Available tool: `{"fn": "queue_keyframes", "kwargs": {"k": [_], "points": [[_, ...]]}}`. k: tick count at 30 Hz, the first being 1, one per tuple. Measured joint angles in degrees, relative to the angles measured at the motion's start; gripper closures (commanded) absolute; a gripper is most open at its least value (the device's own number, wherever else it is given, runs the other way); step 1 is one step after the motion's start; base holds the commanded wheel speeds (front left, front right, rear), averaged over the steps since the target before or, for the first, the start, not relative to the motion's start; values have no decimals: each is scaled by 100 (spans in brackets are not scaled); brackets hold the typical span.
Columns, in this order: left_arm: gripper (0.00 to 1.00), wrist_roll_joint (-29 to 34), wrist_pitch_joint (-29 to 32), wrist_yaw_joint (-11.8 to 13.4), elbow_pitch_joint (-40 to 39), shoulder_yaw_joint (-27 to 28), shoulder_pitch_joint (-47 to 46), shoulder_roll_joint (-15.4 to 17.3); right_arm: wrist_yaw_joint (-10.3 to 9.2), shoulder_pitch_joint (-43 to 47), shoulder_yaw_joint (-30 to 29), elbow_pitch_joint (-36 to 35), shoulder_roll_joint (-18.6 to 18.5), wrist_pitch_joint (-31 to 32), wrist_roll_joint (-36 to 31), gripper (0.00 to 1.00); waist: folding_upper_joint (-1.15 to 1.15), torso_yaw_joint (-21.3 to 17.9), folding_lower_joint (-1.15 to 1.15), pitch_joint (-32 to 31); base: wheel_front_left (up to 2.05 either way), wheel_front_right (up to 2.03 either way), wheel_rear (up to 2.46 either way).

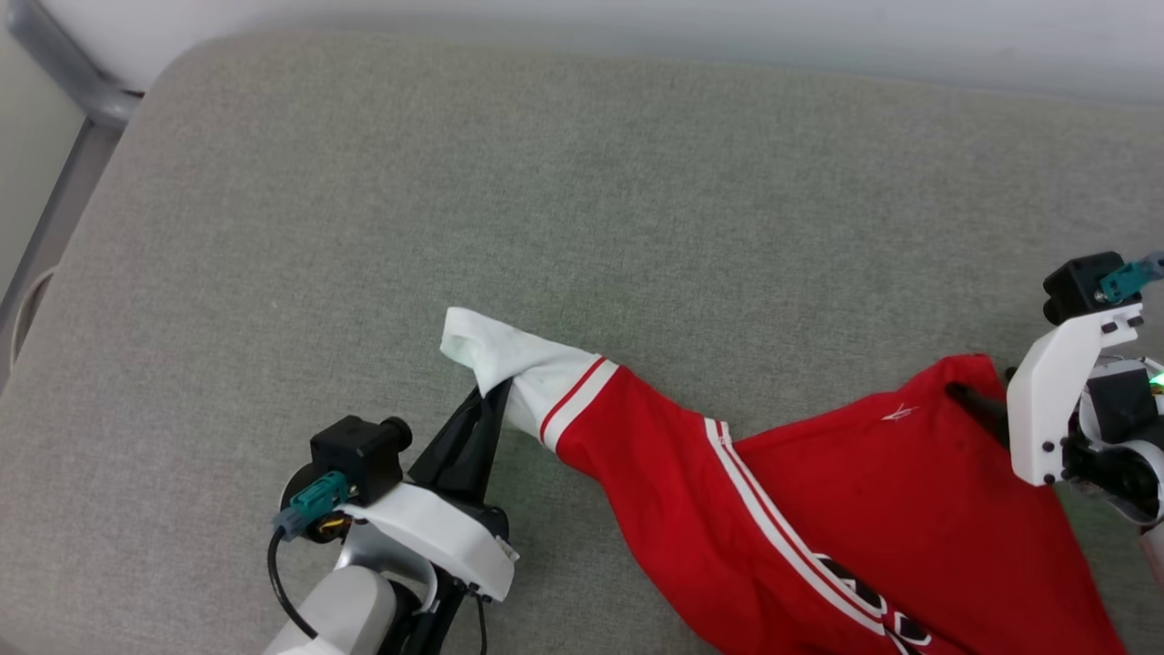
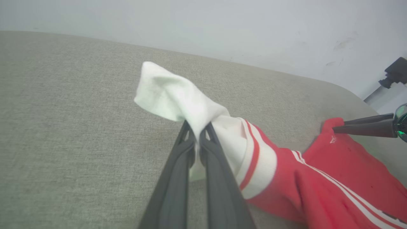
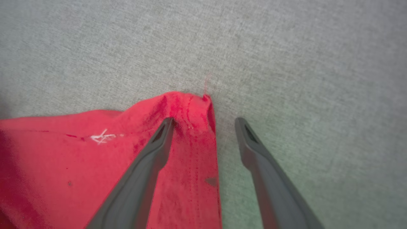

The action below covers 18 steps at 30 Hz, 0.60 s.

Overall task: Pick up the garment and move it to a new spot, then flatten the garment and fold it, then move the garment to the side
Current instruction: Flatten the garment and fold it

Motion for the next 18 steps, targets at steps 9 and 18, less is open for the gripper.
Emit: {"fn": "queue_keyframes", "kwargs": {"k": [9, 18], "points": [[100, -9, -112, -51, 180, -10, -98, -71, -14, -266, 430, 573, -86, 463, 568, 100, 0, 120, -1, 275, 0, 0, 0], [100, -18, -122, -68, 233, 81, -104, 129, -3, -317, 561, 606, -31, 318, 1066, 100, 0, -27, 0, 46, 0, 0, 0]]}}
